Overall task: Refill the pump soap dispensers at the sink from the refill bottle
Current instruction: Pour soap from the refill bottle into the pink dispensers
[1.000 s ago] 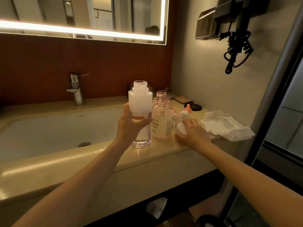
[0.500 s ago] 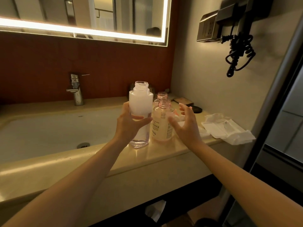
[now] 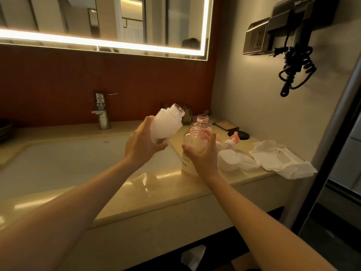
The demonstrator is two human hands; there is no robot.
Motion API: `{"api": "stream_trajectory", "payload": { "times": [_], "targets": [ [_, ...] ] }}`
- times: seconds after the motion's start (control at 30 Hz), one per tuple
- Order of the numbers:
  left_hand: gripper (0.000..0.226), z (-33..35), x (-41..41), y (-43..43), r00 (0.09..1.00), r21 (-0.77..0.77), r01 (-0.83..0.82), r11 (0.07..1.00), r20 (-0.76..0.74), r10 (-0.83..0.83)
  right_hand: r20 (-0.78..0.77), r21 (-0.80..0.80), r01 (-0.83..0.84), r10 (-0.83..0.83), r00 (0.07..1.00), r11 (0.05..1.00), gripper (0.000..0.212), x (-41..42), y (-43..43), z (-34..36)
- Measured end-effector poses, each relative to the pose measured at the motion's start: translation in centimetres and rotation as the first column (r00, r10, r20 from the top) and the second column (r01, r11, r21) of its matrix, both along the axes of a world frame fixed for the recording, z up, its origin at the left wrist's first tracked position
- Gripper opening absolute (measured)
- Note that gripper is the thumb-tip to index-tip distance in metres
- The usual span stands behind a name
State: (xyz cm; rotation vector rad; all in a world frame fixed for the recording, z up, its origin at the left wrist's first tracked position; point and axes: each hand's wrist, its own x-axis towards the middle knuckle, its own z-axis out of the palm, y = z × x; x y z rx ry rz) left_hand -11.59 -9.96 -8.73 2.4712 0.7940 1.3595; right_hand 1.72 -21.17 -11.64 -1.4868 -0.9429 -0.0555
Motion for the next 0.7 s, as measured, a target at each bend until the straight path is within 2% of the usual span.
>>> {"api": "stream_trajectory", "payload": {
  "times": [0.2,0.37,0.7],
  "targets": [
    [0.075,0.7,-0.5,1.0,0.995,0.150,-0.021,0.989,-0.092,0.035,0.005,0.009,-0.013,0.012,1.000,1.000,0.072,-0.4,-0.2,-0.1],
    [0.072,1.4,0.1,0.9,0.986,0.304,0.039,0.952,-0.164,0.012,0.036,-0.021,0.022,-0.021,0.999,1.000,0.075,-0.4,-0.2,-0.1],
    [0.070,2.4,0.4,1.4,0.970,0.441,0.034,0.897,-0.231,0.076,0.045,-0.034,0.050,-0.048,0.998,0.998,0.073,-0.3,-0.1,-0.3]
  ]
}}
